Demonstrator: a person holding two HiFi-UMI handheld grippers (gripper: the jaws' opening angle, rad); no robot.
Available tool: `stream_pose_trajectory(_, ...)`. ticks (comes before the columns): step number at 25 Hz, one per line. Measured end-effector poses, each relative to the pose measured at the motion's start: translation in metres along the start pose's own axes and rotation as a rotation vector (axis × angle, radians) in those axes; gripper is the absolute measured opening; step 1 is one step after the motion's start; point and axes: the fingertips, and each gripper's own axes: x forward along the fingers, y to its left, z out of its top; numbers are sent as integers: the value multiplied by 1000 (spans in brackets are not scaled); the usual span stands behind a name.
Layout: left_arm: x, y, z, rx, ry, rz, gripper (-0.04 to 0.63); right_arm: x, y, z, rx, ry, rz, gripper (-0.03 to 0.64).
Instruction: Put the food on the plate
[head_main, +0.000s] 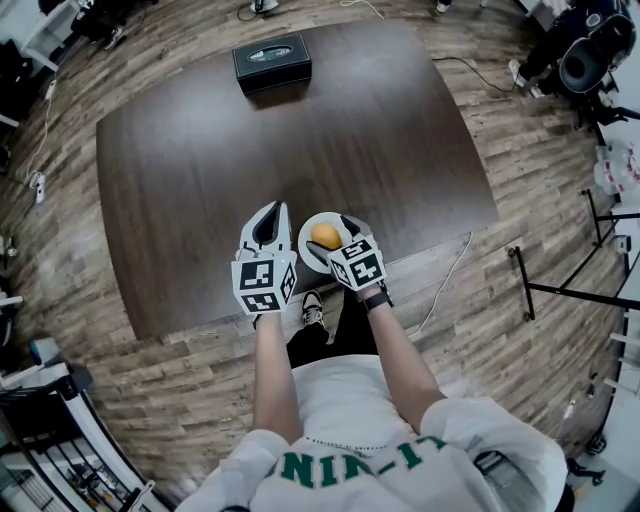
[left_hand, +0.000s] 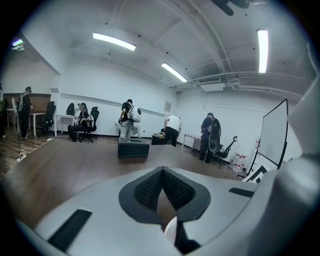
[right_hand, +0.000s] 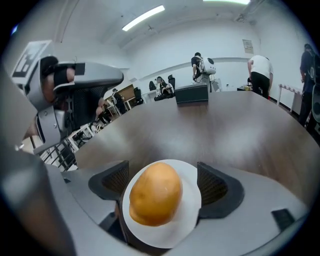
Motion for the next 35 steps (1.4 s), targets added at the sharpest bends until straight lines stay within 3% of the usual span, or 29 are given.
stream_pose_trajectory(4,6,-1,17,-1,-18,2,12,-14,-16,28,60,-91,-26,423)
stream_pose_trajectory(9,12,-4,52,16,-57,6,12,-38,-39,77,62,-177,-63,423)
stream_pose_trajectory(23,19,12,184,72,-230,50,12,-115,-56,256,-68,-443,-80,303)
stream_pose_trajectory(29,24,4,236,108,-303,55,12,-154,-58,317,-118,-564,-73,255)
stream_pose_trajectory(35,22,0,257,116,-340,55,12,-187,-52,350,-145,-647,-71,204)
